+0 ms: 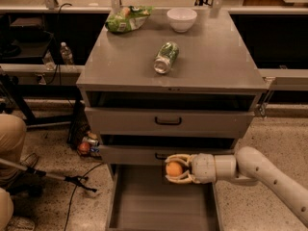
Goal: Pick orange from bottom drawer and place on counter
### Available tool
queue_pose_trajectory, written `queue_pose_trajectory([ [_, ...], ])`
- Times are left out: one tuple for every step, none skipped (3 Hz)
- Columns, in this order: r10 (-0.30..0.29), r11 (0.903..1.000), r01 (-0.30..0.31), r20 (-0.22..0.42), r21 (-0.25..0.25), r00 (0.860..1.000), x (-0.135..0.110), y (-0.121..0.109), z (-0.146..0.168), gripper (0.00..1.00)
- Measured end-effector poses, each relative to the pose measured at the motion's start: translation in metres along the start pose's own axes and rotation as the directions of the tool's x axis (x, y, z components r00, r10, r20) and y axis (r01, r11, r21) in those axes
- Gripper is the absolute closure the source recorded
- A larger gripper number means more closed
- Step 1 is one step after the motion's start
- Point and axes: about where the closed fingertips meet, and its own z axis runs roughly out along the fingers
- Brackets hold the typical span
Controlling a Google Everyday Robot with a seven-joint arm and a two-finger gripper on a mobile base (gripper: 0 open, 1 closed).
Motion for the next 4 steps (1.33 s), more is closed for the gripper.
queue_pose_trajectory([
  [-0.062,0.9980,0.062,-0.027,0.013,0.998,-0.039,-0.028,-0.008,1.00],
  [-0.062,0.9980,0.062,-0.027,0.013,0.998,-0.039,-0.028,-0.008,1.00],
  [-0.085,0.9955,0.086,-0.032,0.039,0.996,-0.058,-0.041,-0.019,1.00],
  [-0.110,0.9886,0.113,-0.039,0.099,0.993,-0.081,-0.057,-0.037,1.00],
])
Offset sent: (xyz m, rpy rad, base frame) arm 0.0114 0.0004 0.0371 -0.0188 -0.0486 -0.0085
